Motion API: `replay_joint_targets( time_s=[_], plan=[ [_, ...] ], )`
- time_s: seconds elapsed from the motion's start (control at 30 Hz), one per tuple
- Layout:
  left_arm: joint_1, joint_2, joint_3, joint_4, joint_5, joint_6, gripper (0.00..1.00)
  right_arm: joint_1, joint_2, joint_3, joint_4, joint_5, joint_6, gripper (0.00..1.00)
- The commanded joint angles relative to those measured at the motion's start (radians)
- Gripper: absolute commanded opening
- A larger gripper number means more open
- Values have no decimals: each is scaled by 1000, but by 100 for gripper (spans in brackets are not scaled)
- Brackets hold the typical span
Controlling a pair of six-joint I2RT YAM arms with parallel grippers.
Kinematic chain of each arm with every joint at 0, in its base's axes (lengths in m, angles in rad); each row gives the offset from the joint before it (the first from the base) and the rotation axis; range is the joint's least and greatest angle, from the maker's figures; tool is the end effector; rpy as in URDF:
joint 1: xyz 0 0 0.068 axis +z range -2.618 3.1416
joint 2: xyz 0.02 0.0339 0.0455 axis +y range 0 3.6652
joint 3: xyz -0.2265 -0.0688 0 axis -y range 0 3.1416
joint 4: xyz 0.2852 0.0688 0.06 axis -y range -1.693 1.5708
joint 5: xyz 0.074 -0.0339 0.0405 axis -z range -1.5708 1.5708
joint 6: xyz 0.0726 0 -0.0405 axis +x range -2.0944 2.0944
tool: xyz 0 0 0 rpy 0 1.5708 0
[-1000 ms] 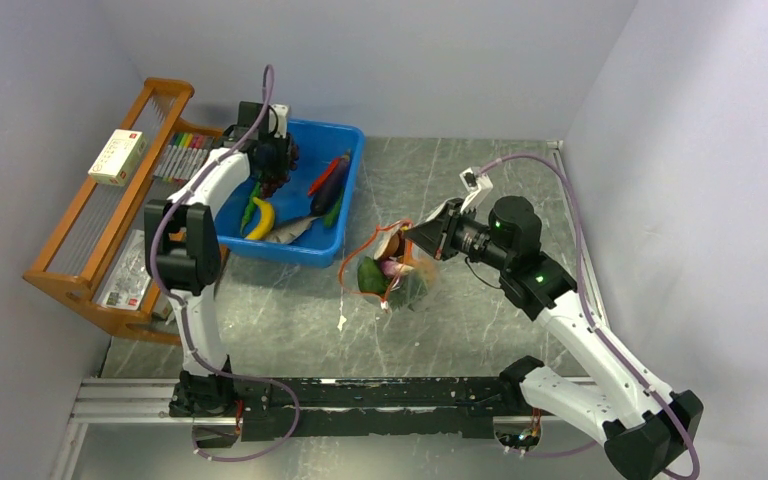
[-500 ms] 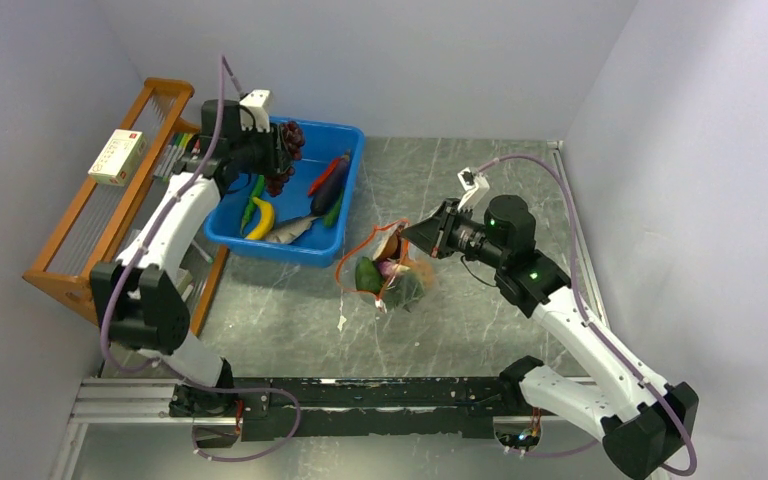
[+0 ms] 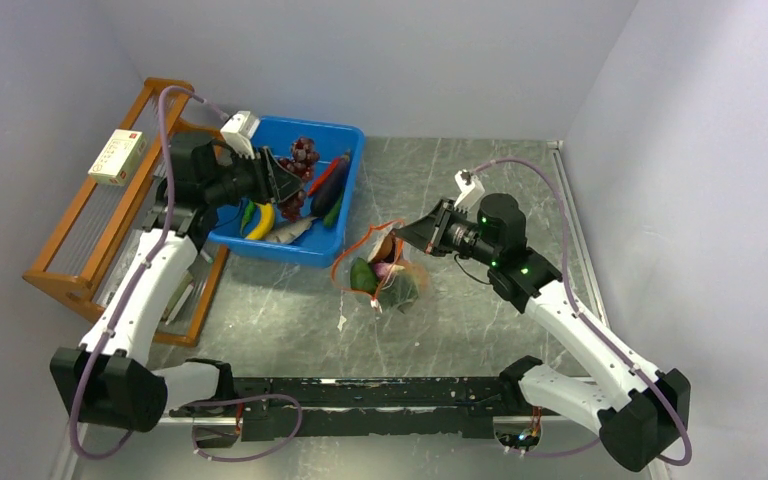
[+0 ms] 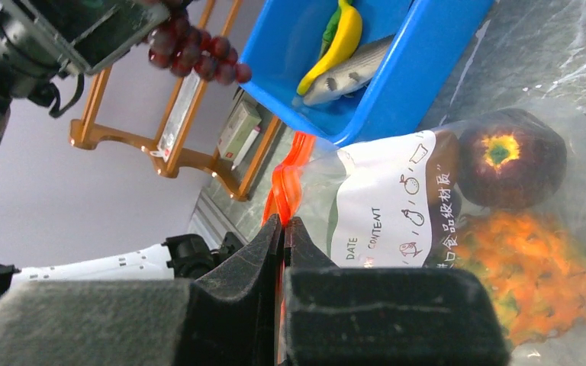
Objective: Place the food in the zip-top bag and seal the zipper
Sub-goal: Pick up the fake fruit from the bin, then place the fake fruit in the zipper food storage bag.
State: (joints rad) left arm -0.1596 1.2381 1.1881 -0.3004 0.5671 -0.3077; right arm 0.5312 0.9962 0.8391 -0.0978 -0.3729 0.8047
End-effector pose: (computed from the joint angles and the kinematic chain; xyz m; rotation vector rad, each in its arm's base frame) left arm 0.3501 -0.0959 0.3268 0.2478 1.9415 -0.8541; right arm 0.2668 0.1874 0.2826 -0.0161 2.0055 1.2439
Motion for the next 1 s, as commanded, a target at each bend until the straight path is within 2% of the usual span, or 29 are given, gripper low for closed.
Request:
replay_joint_targets(
  time_s=[0.0, 0.23, 0.37, 0.47, 0.7, 0.97],
  plan=[
    [1, -94, -64, 172, 201, -158, 38, -4, -3, -5, 70, 23, 42, 0],
    [-10, -191, -220, 498, 324, -406, 37, -4, 1, -9, 104, 26, 89, 0],
    [-38, -221, -326, 748, 348, -561, 36, -6, 6, -6, 109, 31, 116, 0],
    [-113, -235, -394, 840, 305, -554, 37, -7, 5, -18, 143, 24, 135, 0],
    [-311, -203, -452, 921, 206, -489, 37, -10, 19, -41, 194, -22, 157, 0],
    [-403, -149, -475, 926, 123, -431, 37, -10, -11, -64, 216, -37, 139, 0]
  ],
)
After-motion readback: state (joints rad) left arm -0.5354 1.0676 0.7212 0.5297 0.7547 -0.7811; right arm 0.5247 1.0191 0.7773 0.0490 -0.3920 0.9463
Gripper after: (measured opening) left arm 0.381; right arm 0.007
